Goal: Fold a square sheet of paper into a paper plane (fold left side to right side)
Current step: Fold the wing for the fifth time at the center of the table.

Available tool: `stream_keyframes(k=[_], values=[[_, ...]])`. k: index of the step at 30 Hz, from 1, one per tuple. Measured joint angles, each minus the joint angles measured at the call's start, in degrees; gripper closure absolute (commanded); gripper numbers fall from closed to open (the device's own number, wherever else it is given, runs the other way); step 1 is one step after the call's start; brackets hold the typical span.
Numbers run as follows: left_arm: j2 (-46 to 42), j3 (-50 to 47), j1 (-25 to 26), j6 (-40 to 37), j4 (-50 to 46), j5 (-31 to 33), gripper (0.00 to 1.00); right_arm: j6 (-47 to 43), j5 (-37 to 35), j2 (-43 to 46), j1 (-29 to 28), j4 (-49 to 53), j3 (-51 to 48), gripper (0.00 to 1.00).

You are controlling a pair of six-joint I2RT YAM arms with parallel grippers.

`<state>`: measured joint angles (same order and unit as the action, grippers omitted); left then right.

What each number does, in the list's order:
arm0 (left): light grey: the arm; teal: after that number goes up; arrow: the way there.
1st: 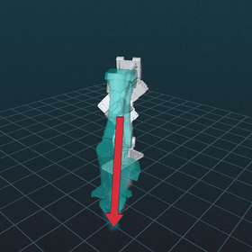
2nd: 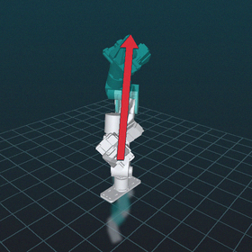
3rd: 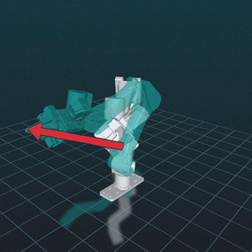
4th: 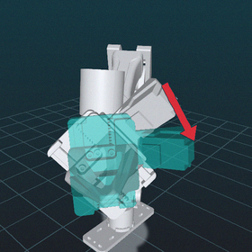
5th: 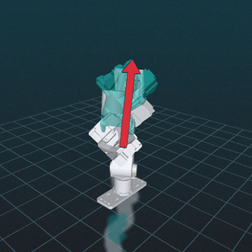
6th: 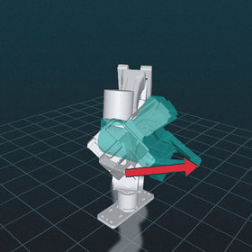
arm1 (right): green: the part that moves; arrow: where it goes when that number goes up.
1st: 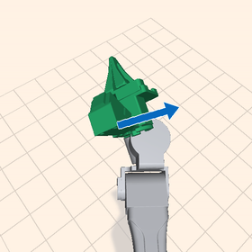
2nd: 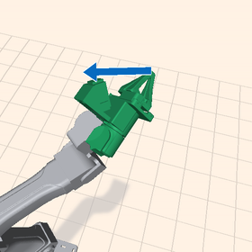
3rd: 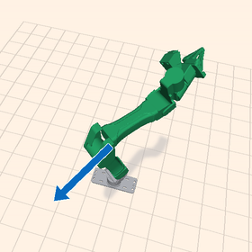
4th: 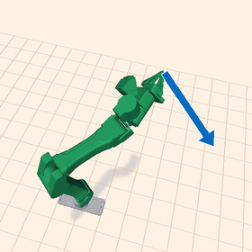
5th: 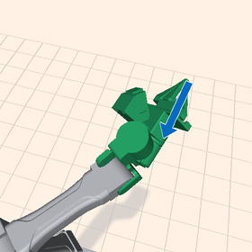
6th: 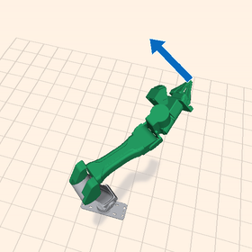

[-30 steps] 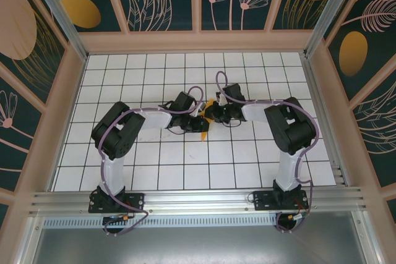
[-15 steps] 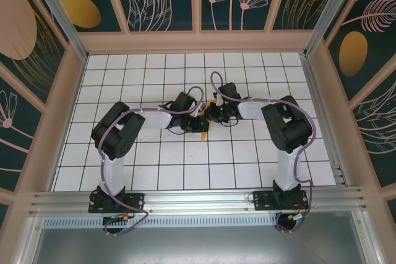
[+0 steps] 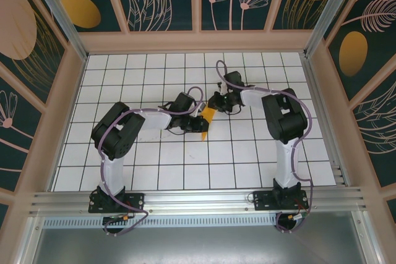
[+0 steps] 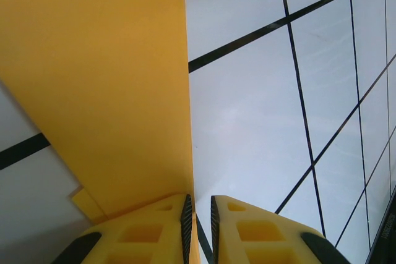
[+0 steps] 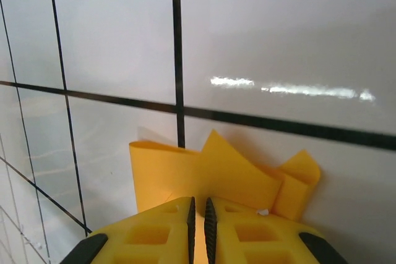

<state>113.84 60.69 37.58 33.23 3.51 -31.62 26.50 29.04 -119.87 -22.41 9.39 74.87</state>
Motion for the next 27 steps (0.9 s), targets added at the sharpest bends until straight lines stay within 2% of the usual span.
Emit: stream_keyframes(k=[6,11,19,22,27], values=[[-0.2,-0.2,0.0,0.0,0.3,0.0,0.78,-2.1,-3.1,-1.5,4.5,-1.8,3.0,0.79],[-0.2,-0.2,0.0,0.0,0.3,0.0,0.78,-3.7,-6.3,1.1,7.3,-1.8,2.7,0.79],[-0.4,-0.2,0.2,0.0,0.3,0.2,0.77,0.0,-2.0,16.5,2.4,-6.3,-9.7,0.81],[-0.4,-0.3,0.3,0.0,0.4,0.5,0.77,2.8,-0.5,16.4,0.0,-8.4,-13.0,0.81],[-0.5,-0.3,0.3,0.0,0.4,0.6,0.77,5.4,1.2,11.3,-2.1,-10.6,-13.7,0.81]])
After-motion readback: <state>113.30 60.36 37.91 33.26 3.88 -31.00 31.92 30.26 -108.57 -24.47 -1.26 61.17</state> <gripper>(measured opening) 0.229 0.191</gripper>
